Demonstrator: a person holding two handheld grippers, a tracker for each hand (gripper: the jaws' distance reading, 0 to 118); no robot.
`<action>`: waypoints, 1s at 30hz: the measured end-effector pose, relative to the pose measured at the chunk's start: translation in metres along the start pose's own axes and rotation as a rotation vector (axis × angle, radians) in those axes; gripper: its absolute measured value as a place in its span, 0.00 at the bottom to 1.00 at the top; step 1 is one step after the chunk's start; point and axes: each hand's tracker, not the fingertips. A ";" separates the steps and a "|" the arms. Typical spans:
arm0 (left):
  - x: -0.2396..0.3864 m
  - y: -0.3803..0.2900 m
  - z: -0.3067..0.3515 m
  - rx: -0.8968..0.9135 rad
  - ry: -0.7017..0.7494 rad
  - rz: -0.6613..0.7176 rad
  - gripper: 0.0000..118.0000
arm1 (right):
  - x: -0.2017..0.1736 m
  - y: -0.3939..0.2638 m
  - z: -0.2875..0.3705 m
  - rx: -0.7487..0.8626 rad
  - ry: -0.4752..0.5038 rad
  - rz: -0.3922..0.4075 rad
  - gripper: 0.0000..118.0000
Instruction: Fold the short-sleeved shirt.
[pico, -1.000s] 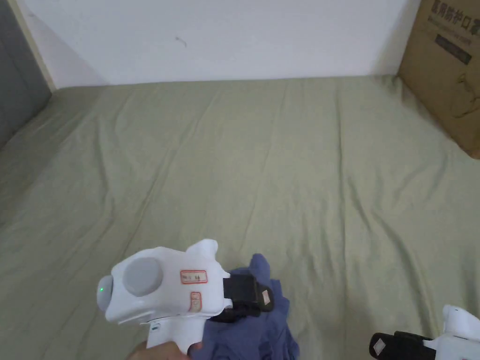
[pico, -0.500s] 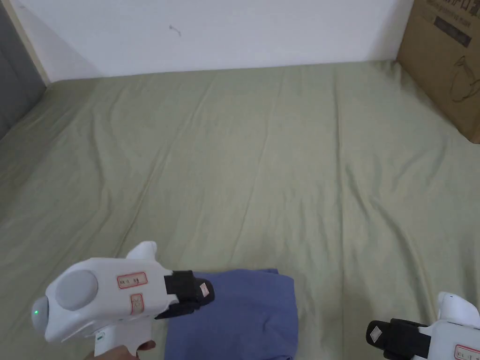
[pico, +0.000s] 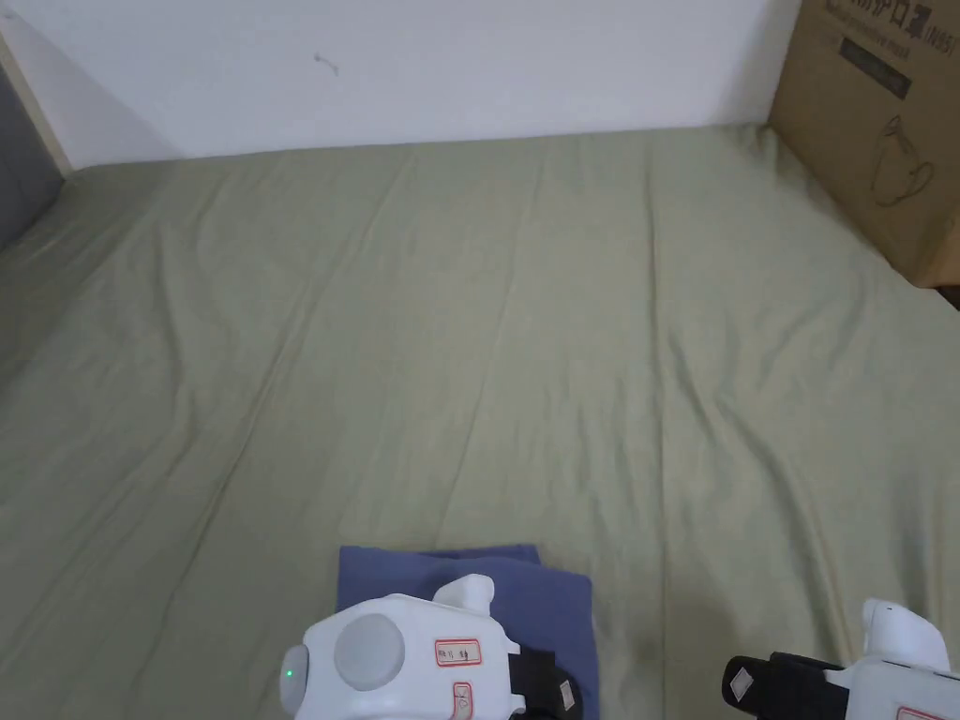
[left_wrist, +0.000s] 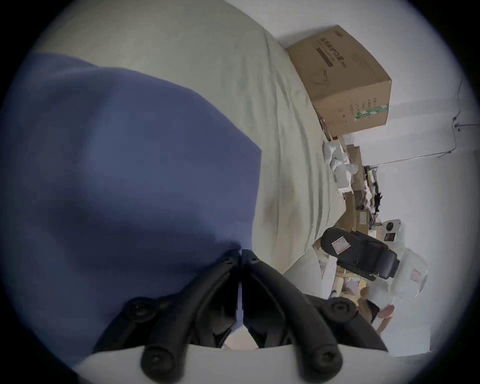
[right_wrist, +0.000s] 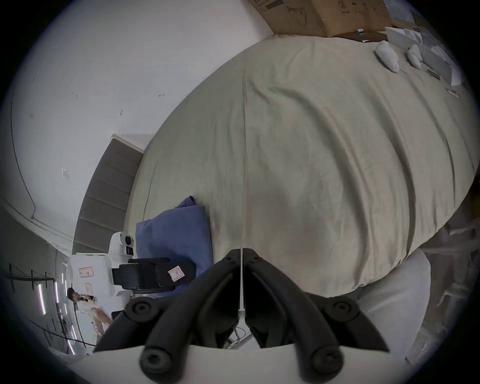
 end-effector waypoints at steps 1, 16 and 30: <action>0.002 0.001 -0.002 -0.007 -0.022 0.018 0.03 | 0.002 0.000 0.001 0.004 -0.002 -0.004 0.00; -0.006 0.012 0.111 0.227 -0.054 -0.046 0.03 | -0.034 0.021 0.011 0.037 0.059 0.098 0.00; -0.114 -0.052 0.182 0.353 0.009 0.213 0.09 | -0.117 0.006 -0.126 -0.335 0.070 0.362 0.00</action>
